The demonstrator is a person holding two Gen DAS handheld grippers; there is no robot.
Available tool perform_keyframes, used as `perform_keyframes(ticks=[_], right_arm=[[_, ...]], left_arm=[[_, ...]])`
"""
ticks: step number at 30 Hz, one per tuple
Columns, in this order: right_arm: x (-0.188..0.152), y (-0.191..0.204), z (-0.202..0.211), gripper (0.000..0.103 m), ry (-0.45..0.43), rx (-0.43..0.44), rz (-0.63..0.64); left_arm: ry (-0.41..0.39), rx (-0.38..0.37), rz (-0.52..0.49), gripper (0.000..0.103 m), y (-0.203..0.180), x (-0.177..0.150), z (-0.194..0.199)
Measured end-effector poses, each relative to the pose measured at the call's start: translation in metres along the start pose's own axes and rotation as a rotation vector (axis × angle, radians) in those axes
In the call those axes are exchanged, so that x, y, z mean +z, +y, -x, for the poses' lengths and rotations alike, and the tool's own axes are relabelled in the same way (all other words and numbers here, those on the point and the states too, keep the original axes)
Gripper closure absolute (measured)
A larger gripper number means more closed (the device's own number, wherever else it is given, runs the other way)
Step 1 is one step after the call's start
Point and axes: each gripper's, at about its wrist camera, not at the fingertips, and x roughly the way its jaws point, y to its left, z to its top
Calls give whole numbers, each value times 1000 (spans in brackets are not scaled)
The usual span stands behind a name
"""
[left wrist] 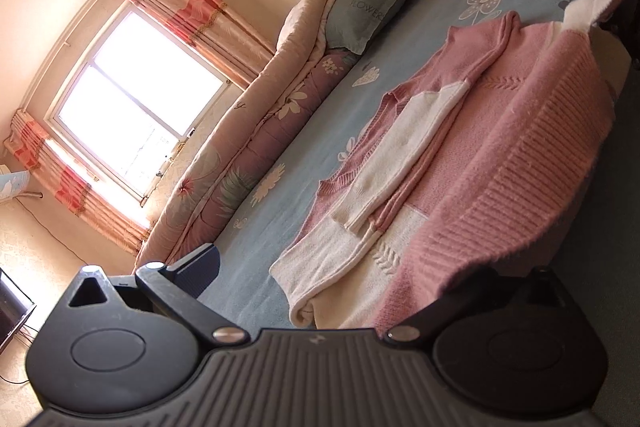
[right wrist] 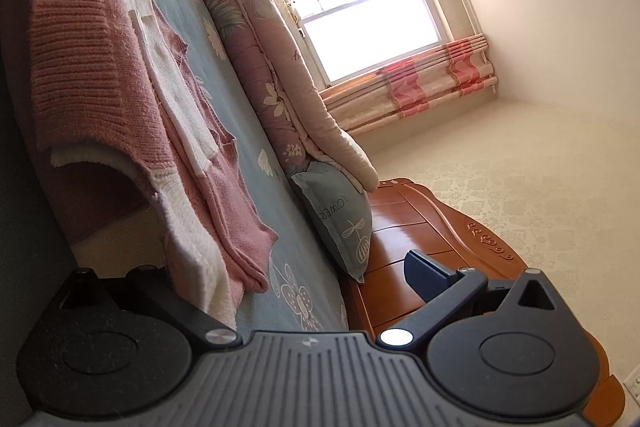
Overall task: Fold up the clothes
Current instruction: 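Lift the hem with both grippers and fold it toward the collar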
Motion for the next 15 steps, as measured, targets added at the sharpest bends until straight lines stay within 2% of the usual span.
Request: perform_keyframes(ticks=[15], right_arm=[[44,-3,-108,0,-26,-10,21]], left_arm=[[-4,63,5,0,23,25,-106]])
